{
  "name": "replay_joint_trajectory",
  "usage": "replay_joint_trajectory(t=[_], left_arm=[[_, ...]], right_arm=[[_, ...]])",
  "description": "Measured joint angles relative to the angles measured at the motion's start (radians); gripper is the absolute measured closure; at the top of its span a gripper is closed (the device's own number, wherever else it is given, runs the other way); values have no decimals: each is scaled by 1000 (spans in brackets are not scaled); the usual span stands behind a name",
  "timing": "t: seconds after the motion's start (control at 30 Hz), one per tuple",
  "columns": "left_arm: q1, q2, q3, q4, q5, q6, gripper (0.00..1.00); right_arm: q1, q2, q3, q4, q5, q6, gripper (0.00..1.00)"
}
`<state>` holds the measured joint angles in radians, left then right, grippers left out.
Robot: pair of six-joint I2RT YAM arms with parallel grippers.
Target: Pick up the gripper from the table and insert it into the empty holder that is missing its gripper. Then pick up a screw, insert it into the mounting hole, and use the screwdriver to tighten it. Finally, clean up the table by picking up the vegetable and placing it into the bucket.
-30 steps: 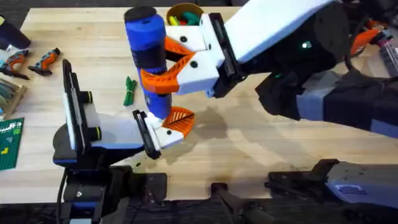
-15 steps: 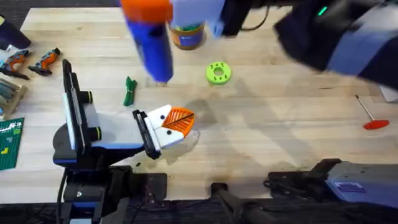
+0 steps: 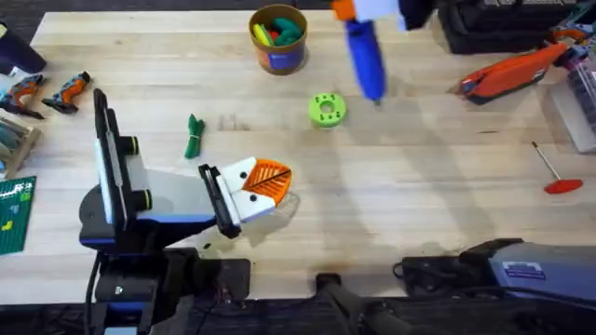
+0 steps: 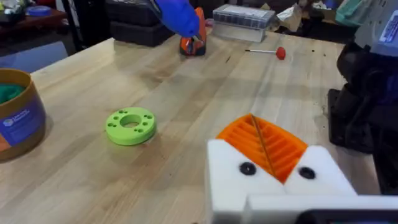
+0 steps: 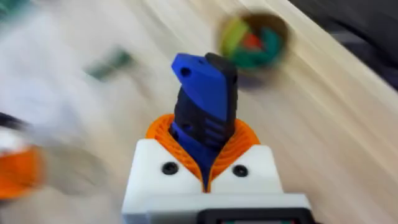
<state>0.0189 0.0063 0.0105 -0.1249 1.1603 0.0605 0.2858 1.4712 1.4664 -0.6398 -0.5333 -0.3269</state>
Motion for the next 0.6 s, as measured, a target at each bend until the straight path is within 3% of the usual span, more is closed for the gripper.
replay_joint_trajectory(t=[0.23,0.43,0.6], left_arm=[[0,0,0,0,0,0,996],[0,0,0,0,0,0,996],[0,0,0,0,0,0,996]], right_arm=[[-73,32,7,-230,358,-380,975],[-116,171,6,-258,479,-610,975],[-117,262,-53,-183,571,-761,975]])
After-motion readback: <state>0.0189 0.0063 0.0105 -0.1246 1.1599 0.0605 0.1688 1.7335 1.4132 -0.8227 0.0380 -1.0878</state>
